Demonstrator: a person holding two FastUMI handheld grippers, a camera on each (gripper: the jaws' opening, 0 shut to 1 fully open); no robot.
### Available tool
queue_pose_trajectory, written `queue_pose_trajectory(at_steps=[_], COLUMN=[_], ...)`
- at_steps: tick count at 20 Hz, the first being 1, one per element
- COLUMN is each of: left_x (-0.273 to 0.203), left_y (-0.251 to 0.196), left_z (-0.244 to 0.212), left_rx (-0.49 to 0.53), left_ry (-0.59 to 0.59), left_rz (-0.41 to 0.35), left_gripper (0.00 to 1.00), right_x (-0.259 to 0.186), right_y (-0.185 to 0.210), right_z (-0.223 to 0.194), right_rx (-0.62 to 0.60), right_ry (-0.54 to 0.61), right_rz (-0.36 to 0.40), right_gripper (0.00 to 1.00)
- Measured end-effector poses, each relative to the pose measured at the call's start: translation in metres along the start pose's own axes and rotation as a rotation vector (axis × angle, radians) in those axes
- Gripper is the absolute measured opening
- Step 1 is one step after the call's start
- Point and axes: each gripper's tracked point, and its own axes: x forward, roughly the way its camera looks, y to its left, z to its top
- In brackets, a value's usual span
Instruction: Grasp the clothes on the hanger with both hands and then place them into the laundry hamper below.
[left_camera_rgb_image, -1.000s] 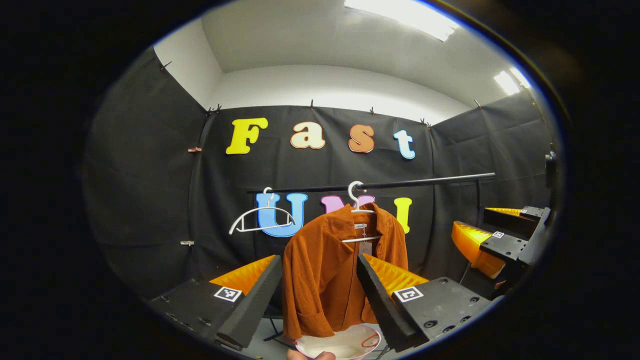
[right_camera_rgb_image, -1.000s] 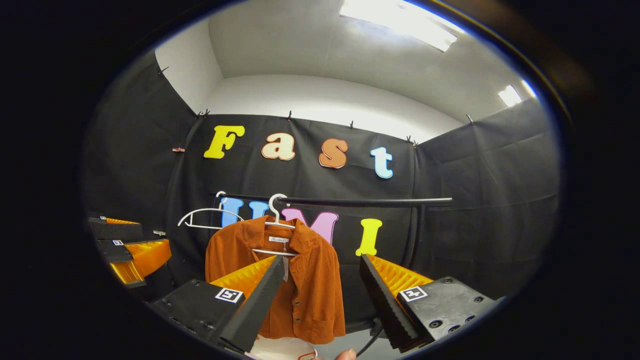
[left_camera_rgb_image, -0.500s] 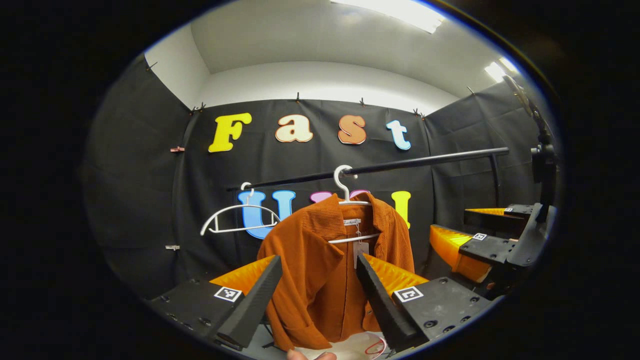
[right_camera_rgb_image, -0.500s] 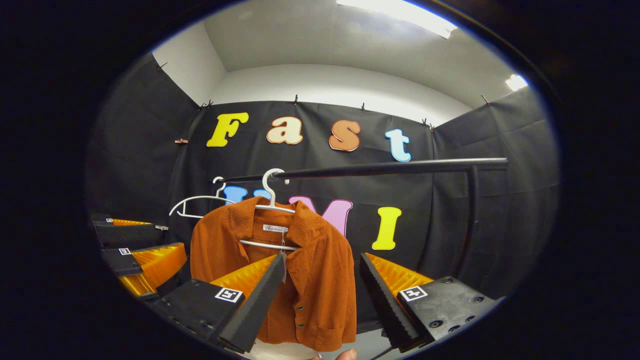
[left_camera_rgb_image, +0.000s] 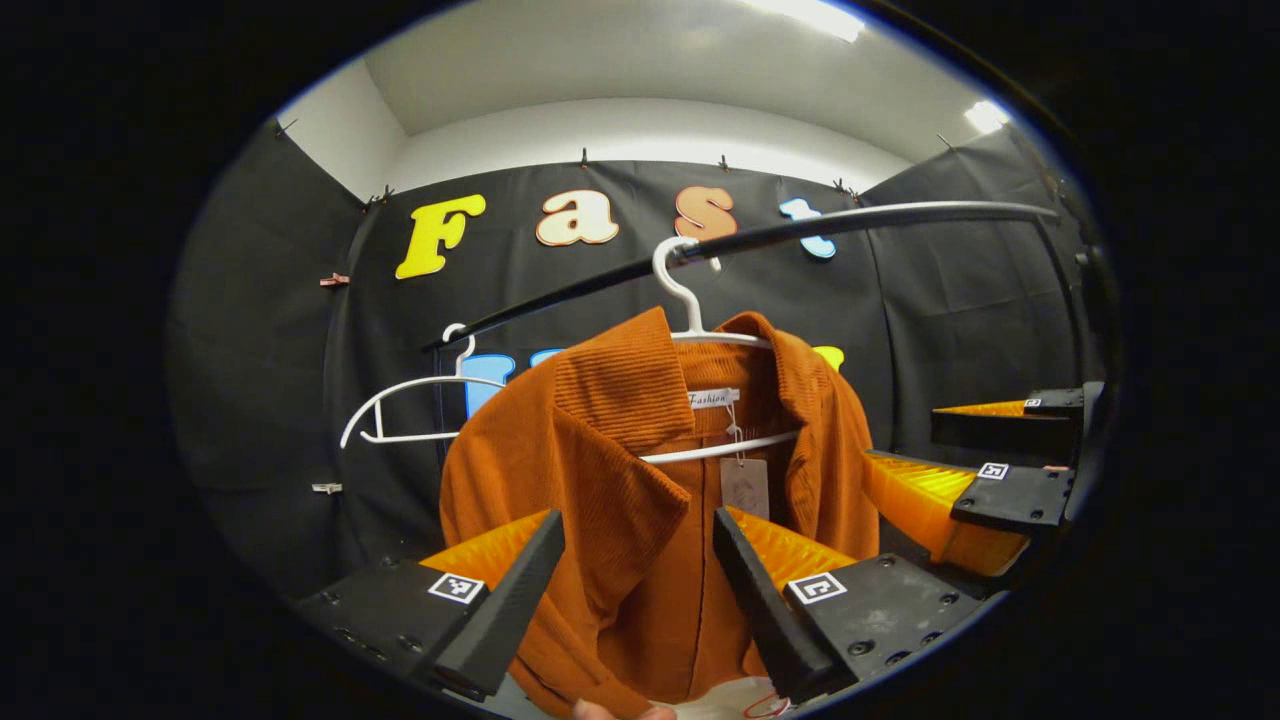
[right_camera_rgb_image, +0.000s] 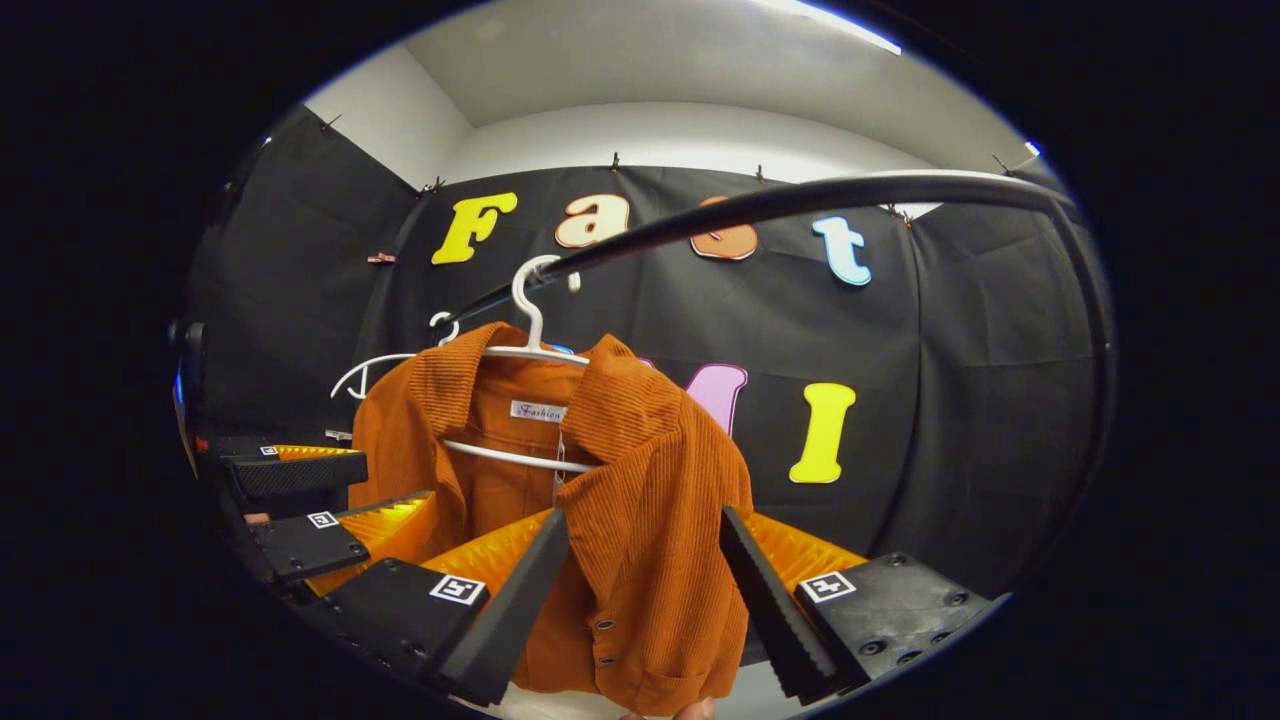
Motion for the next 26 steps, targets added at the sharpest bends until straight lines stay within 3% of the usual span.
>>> queue_pose_trajectory(at_steps=[8,12,14,15,17,18,19,22,23,26], left_x=[0.049,0.057,0.051,0.052,0.051,0.049,0.049,0.051,0.053,0.057], left_y=[0.008,-0.007,0.000,0.001,0.005,0.007,0.011,0.019,0.020,0.016], left_z=[-0.019,-0.022,-0.016,-0.017,-0.019,-0.021,-0.021,-0.021,-0.023,-0.022], left_rx=[0.020,0.001,0.014,0.014,0.015,0.014,0.013,0.015,0.018,0.019], left_ry=[0.021,0.064,0.057,0.053,0.062,0.070,0.073,0.076,0.079,0.081], left_rz=[0.066,-0.018,0.007,0.014,0.037,0.045,0.056,0.086,0.092,0.080], left_gripper=[0.94,0.40,0.12,0.05,0.05,0.05,0.05,0.05,0.05,0.05], right_x=[0.037,0.043,0.055,0.062,0.077,0.083,0.089,0.102,0.101,0.091], right_y=[0.011,0.021,0.026,0.024,0.016,0.014,0.013,-0.004,-0.005,-0.006], right_z=[-0.027,-0.037,-0.044,-0.046,-0.046,-0.050,-0.051,-0.060,-0.056,-0.050], right_rx=[0.048,0.070,0.064,0.054,0.049,0.064,0.087,0.169,0.230,0.295], right_ry=[0.041,0.052,0.051,0.049,0.044,0.046,0.055,0.131,0.135,0.136], right_rz=[0.057,0.074,0.051,0.033,-0.017,-0.036,-0.042,-0.069,-0.041,0.017], right_gripper=[0.98,0.98,0.98,0.98,0.96,0.91,0.79,0.26,0.08,0.06])
